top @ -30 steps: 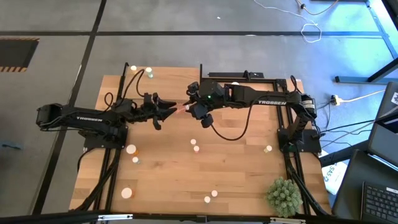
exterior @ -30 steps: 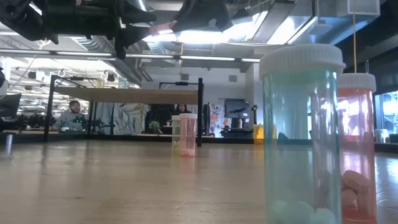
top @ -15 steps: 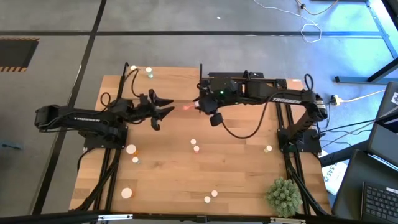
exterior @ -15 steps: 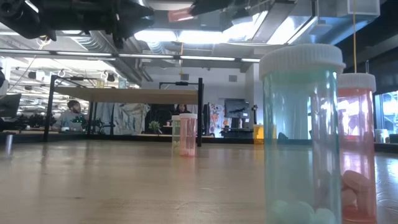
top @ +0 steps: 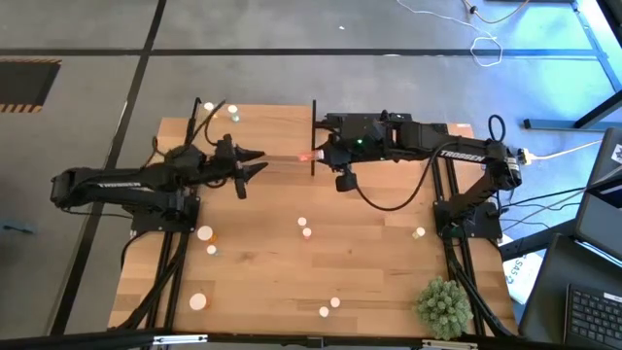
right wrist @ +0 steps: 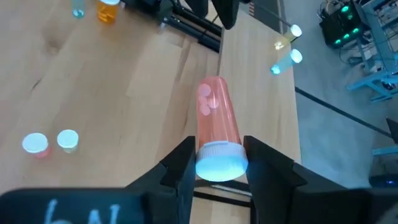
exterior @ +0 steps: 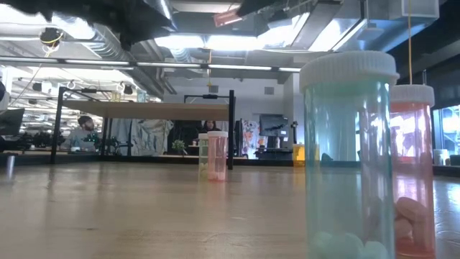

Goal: Pick and place medicine bottles onto shelf by color
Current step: Put the top right small red pill bottle on the shelf

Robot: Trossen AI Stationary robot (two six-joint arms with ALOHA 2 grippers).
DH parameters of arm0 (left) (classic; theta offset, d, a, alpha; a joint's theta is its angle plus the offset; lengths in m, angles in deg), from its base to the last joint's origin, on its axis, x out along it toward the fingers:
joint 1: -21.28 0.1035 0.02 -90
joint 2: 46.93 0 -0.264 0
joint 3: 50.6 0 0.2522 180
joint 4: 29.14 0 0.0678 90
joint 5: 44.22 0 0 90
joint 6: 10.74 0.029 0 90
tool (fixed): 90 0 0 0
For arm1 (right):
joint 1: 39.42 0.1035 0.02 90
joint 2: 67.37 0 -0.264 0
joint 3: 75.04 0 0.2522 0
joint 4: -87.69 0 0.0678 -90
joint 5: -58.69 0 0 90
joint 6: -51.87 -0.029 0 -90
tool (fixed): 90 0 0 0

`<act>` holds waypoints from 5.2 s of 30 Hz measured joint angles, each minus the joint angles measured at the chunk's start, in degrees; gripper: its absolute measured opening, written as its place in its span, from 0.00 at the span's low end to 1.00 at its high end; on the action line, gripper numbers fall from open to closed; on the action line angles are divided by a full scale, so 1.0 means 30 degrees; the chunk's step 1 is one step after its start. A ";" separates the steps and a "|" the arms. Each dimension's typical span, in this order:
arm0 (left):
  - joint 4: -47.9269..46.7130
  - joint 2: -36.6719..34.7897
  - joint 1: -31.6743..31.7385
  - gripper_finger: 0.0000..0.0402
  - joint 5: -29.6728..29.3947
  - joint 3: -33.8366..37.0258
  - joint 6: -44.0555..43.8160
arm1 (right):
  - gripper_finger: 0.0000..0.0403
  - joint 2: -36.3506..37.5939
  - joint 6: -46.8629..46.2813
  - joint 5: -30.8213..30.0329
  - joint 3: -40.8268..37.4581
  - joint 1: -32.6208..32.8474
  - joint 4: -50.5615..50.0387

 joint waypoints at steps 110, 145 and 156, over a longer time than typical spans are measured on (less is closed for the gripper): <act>-0.7620 1.1764 0.7844 0.38 1.0906 -0.8794 0.7183 | 0.31 -1.0983 -0.8550 0.3132 1.1701 -0.3697 -0.8543; -0.4402 1.3777 0.7723 0.38 1.1277 -0.8779 0.7337 | 0.31 -1.0946 -0.8615 0.3132 1.1701 -0.3697 -0.8326; -0.4117 1.3777 0.7723 0.30 1.1296 -0.8779 0.7355 | 0.31 -1.0946 -0.8572 0.3125 1.1701 -0.3719 -0.8330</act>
